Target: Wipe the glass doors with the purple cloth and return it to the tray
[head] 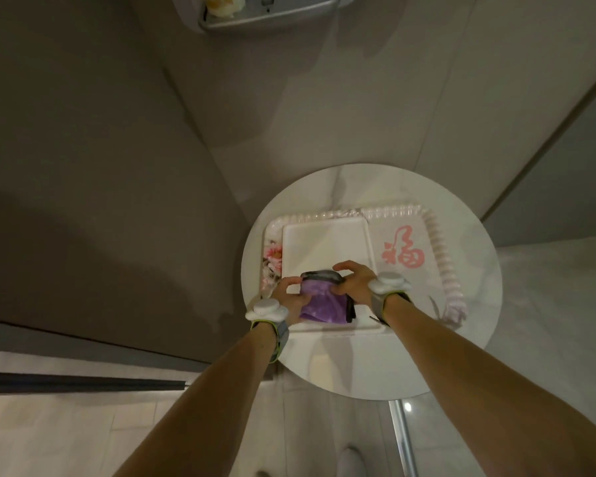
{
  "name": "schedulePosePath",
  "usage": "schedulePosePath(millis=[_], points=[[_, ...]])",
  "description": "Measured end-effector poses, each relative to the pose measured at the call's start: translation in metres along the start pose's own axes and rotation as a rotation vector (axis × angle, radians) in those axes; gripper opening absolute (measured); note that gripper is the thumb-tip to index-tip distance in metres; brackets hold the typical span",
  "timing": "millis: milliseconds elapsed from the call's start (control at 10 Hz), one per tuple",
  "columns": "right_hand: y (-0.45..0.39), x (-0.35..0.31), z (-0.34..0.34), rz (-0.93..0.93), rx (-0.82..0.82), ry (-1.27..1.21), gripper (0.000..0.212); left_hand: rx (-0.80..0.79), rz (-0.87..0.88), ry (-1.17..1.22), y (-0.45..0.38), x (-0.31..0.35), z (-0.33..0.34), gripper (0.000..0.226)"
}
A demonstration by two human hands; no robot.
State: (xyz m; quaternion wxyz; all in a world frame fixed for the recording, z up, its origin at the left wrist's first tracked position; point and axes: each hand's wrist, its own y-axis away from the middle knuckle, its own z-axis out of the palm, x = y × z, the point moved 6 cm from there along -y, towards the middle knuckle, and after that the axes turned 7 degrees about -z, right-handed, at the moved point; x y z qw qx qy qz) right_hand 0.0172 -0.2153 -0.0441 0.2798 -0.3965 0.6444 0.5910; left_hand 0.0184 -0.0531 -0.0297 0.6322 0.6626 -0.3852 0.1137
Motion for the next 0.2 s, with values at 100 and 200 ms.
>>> schedulePosePath(millis=[100,200], points=[[-0.006,0.007,0.005,-0.019,-0.027,0.059,0.054,0.132,-0.010,-0.095,-0.002,-0.003,-0.007,0.046],[-0.006,-0.002,-0.001,-0.033,0.019,0.140,0.051,0.265,0.071,-0.339,0.003,0.020,-0.015,0.039]])
